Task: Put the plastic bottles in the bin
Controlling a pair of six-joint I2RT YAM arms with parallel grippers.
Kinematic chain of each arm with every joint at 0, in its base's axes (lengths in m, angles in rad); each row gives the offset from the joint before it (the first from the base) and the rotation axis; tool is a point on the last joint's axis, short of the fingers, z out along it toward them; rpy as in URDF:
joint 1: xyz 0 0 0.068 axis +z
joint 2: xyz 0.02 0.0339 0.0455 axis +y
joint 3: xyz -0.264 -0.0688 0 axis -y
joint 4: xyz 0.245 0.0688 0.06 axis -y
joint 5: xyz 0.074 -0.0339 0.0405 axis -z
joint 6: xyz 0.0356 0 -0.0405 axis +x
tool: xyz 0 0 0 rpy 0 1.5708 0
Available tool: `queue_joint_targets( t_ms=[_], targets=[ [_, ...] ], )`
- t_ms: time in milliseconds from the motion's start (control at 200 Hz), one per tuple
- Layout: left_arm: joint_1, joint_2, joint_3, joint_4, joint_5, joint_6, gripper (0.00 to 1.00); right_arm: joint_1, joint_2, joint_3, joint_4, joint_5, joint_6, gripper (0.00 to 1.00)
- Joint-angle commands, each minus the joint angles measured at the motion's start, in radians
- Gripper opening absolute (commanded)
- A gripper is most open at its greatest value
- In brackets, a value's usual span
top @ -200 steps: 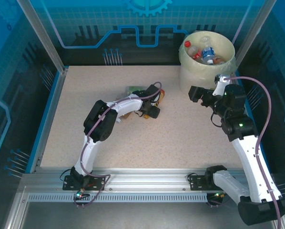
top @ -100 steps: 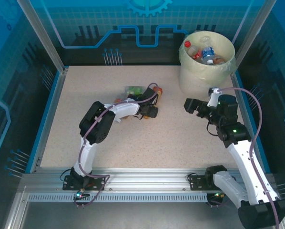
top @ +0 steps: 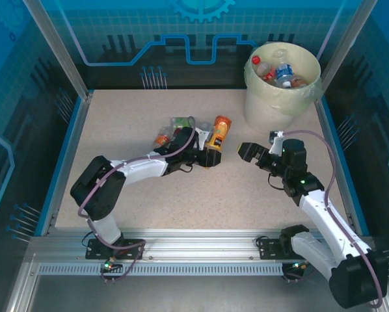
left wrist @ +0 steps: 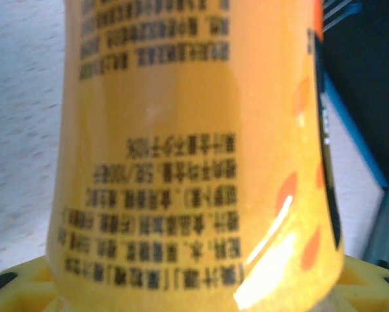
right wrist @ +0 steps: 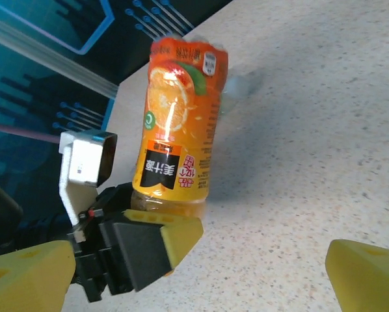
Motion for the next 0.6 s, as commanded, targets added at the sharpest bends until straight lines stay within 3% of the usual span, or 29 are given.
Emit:
queue_joint_targets(
  t_ms=[0, 230, 445, 595],
  targets=[
    [-0.007, -0.064, -0.035, 0.16, 0.164, -0.045, 0.42, 0.015, 0.016, 0.049, 0.081, -0.067, 0.014, 1.0],
    [-0.009, -0.111, -0.065, 0.224, 0.253, -0.045, 0.4, 0.014, 0.15, 0.194, 0.049, -0.256, -0.035, 1.0],
    [-0.008, -0.098, -0.068, 0.308, 0.319, -0.07, 0.4, 0.017, 0.226, 0.251, 0.141, -0.227, 0.011, 1.0],
    [-0.009, -0.099, -0.07, 0.324, 0.336, -0.072, 0.41, 0.024, 0.276, 0.332, 0.022, -0.072, -0.034, 1.0]
  ],
)
